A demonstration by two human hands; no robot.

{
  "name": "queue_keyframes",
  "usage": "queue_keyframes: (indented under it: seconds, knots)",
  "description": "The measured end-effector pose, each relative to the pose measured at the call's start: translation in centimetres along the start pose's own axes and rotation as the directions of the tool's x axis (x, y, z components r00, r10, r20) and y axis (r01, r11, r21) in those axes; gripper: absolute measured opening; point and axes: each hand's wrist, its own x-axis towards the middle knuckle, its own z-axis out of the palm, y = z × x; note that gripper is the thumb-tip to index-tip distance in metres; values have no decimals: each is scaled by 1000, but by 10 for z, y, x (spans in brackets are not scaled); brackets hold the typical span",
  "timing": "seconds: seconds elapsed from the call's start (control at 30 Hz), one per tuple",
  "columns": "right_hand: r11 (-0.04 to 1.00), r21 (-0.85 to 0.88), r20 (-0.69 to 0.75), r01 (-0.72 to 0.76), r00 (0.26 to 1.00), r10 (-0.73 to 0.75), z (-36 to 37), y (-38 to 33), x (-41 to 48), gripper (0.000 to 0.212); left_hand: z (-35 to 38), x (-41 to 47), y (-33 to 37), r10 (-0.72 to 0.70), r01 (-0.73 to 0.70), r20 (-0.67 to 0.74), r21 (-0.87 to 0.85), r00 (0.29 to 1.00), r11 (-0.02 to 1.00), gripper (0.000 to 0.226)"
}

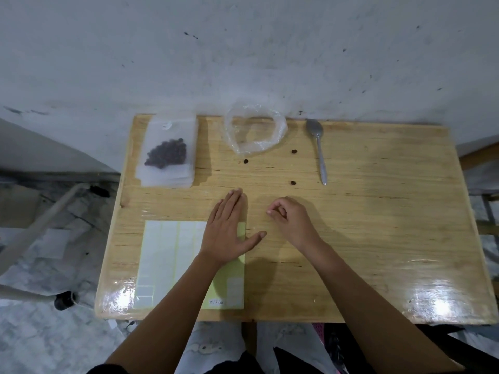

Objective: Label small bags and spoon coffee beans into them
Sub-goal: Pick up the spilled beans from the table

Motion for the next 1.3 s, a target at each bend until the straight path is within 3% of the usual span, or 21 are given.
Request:
queue_keyframes:
  seconds: [0.1, 0.17, 0.23, 0.33, 0.43, 0.6, 0.67, 0.7, 0.77, 0.83, 0.87, 1.0, 1.17, 1.3]
  knots:
    - [991, 112, 13, -77, 997, 76, -5, -3, 4, 9, -1, 13, 3, -4, 3, -14, -3, 1000, 1000, 96]
    - [937, 286, 53, -200, 980, 193, -9, -5, 9, 10, 0, 21, 6, -13, 13, -25, 0, 1000, 1000, 96]
    - [751, 572, 133, -330, 941, 313, -16, -5, 14, 19, 1, 27, 8, -26, 26, -31, 3, 999, 1000, 96]
    - [324, 852, 285, -411, 884, 370, -27, -6, 21, 22, 3, 34, 11, -39, 39, -51, -8, 998, 999, 96]
    - [161, 877, 402, -454, 874, 275, -34, -3, 25, 18, 6, 41, 14, -51, 51, -54, -14, 997, 999, 97]
    - [112, 873, 442, -475, 867, 230, -41, 3, 33, 9, 8, 45, 16, -66, 68, -83, 19, 994, 998, 94]
    - [233, 860, 372, -455, 870, 325, -47, 5, 39, 22, 8, 45, 18, -89, 92, -88, 30, 992, 995, 93]
    - [404, 814, 274, -416, 890, 364, -50, 5, 41, 27, 7, 45, 19, -107, 111, -93, 33, 990, 993, 93]
    - [791, 543, 33, -283, 948, 317, -56, 5, 45, 25, 7, 46, 21, -142, 147, -98, 46, 985, 988, 95]
    - [950, 279, -113, -139, 978, 177, -59, 9, 49, 12, 8, 46, 22, -172, 179, -94, 64, 981, 982, 96]
    - [974, 204, -135, -93, 983, 122, -61, 11, 51, 6, 8, 46, 23, -192, 199, -102, 65, 976, 978, 96]
    - [1000, 12, -145, -13, 989, 14, -60, 21, 52, 21, 9, 46, 27, -265, 272, -112, 56, 958, 961, 97]
    - [995, -61, -117, 78, 989, -85, -59, 24, 53, 15, 9, 46, 27, -273, 279, -91, 62, 958, 958, 100]
    - [997, -67, -49, 43, 998, -47, -60, 23, 56, 3, 8, 47, 27, -278, 284, -80, 66, 957, 957, 100]
